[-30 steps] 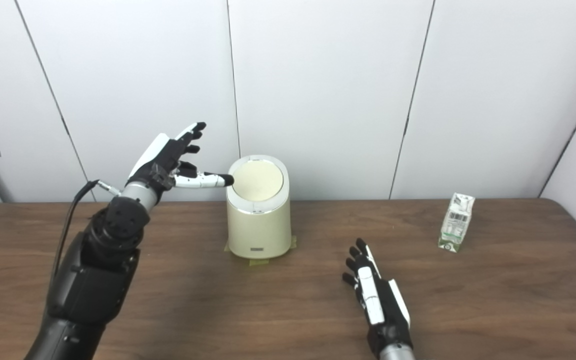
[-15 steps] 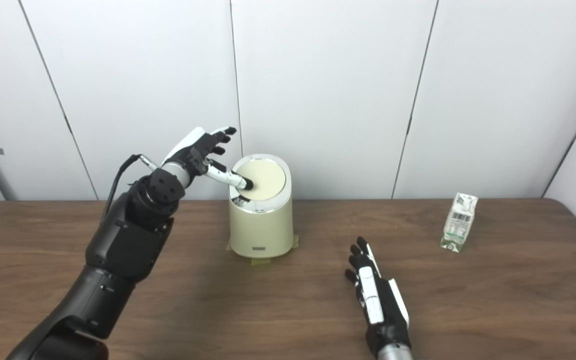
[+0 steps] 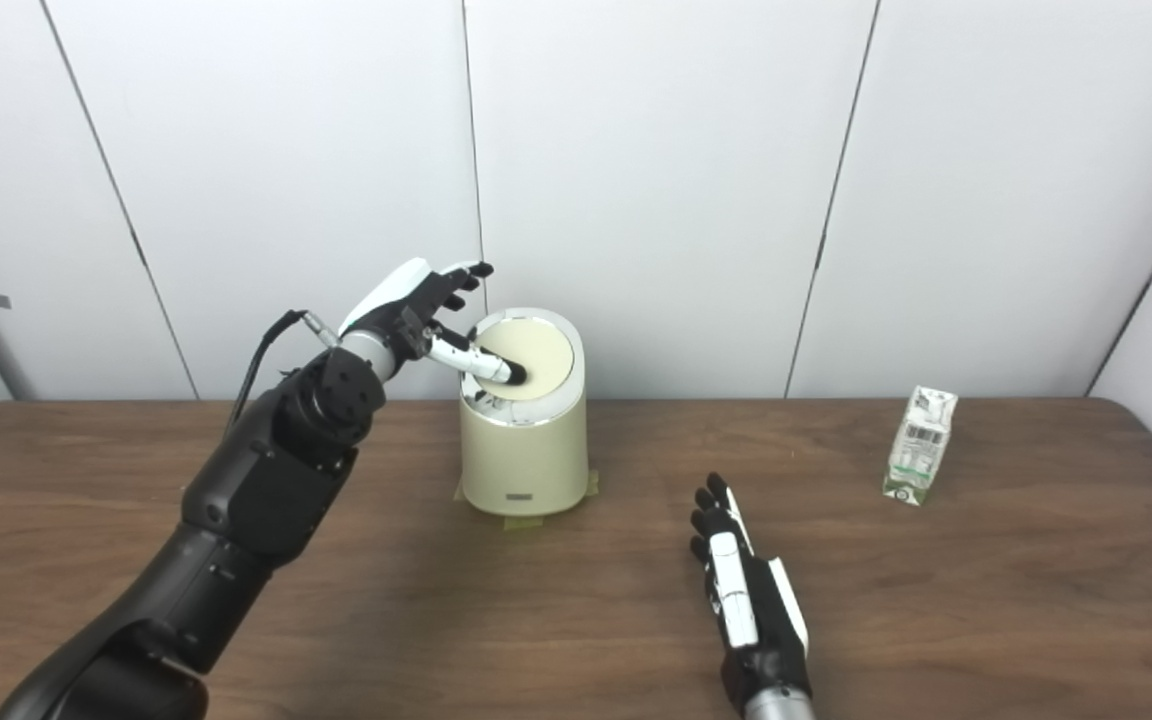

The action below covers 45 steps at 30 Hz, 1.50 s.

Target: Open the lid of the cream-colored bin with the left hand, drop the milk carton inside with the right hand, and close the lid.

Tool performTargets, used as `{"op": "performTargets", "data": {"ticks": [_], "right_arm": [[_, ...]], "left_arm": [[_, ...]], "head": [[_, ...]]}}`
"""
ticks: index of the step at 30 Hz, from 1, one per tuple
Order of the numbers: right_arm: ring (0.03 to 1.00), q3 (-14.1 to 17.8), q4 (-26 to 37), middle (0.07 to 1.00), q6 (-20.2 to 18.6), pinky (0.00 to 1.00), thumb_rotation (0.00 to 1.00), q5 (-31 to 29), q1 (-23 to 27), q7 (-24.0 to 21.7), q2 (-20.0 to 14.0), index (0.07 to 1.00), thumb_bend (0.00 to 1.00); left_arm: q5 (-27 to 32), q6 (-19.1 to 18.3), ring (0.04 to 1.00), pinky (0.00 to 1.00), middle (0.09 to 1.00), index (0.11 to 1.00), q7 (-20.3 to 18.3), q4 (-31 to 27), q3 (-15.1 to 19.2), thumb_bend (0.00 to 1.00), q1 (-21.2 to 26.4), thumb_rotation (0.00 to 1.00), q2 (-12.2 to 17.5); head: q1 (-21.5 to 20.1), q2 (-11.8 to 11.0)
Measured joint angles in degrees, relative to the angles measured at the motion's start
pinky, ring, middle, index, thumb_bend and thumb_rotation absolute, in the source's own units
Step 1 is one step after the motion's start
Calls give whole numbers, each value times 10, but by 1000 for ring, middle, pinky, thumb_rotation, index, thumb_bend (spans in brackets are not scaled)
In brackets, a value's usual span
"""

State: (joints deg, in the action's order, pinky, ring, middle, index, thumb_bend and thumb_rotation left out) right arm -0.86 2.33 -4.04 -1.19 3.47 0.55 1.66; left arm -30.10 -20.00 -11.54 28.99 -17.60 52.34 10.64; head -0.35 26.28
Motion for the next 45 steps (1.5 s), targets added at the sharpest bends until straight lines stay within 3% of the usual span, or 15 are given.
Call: {"op": "performTargets", "data": {"ticks": [6,16,22,24,30,35,37,39,40,41,42,45], "right_arm": [[969,-1,0,977,0,952,1000,7,0,2,0,995,602],[971,-3,0,981,0,959,1000,6,0,3,0,1000,614],[968,-7,1,980,0,950,1000,8,0,4,0,1000,619],[969,-7,1,981,-1,947,1000,8,0,4,0,999,624],[968,-7,1,978,-1,948,1000,8,0,3,-1,996,622],[970,-4,1,979,0,947,1000,1,0,1,-1,992,609],[967,-4,1,978,0,943,1000,1,0,1,-1,990,591],[959,-2,1,975,0,932,1000,2,0,1,-3,990,572],[957,-2,1,974,0,928,1000,3,1,1,-4,990,566],[953,-2,1,972,-1,921,1000,4,1,1,-6,989,558],[949,-2,1,969,-1,914,1000,5,1,2,-7,987,558],[942,-2,4,964,-4,905,1000,8,1,3,-8,984,559]], "left_arm": [[-27,12,901,773,946,937,2,0,-45,854,2,20,14],[-131,70,920,866,935,936,17,-4,-139,900,27,0,46],[-149,75,916,857,933,928,16,-8,-150,882,30,0,50],[-145,73,901,834,918,914,8,-10,-140,866,30,0,48],[-78,34,896,766,936,886,-19,-16,-65,738,16,7,22],[-47,30,867,748,933,907,5,-49,-8,566,-8,99,11],[-33,29,846,730,904,902,26,-74,22,494,-23,218,6],[-14,29,833,720,890,905,45,-101,51,439,-36,424,-1],[-5,28,833,721,890,908,51,-113,68,430,-40,480,-7],[9,26,867,770,908,930,56,-124,82,422,-44,634,-12],[22,23,898,815,922,945,61,-137,97,416,-51,724,-17],[57,10,965,911,962,977,68,-179,126,419,-79,866,-33]], "head": [[1,4],[3,11],[5,13],[7,13],[13,18],[14,18],[11,19],[14,18],[14,19],[13,20],[13,20],[13,20]]}}
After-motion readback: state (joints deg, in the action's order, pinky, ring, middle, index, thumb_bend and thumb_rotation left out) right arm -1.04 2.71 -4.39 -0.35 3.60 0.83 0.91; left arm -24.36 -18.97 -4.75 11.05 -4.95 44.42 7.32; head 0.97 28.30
